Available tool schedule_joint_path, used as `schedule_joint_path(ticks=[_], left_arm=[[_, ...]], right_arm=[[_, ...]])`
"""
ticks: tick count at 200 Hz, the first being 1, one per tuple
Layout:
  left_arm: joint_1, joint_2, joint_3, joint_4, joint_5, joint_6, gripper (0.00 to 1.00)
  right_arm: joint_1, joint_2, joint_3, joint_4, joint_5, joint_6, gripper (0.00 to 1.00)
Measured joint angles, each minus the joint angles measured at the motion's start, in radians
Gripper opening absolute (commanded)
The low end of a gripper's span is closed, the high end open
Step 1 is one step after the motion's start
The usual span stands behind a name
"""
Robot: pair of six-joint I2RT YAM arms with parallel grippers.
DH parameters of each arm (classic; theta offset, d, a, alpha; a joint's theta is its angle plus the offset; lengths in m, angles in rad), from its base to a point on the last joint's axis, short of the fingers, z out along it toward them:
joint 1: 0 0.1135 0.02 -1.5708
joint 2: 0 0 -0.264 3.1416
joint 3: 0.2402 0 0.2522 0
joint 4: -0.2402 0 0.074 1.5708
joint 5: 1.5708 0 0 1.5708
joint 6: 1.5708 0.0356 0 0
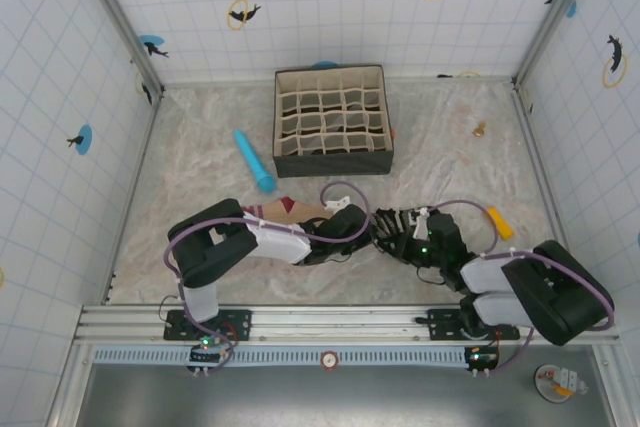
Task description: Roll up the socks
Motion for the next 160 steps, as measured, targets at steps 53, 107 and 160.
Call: schedule_joint_path(ticks=[53,107,160], left_arm=[[0.019,-0.043,0.016,-0.121,-0.017,0.040,0.00],[0.038,-0.114,0.015,-0.276,-0.050,0.052,0.00],[0.038,-0.121,0.015,-0.301,-0.048,0.041,0.00]], right_arm=[[0.001,-0.323,0.014,-0.376,0.066,-0.152,0.62],[0.105,-0.496,0.171,-0.696,0.261,-0.407,0.71],[0.463,-0.475,0.186,-0.681,0.618,-0.629,0.73]])
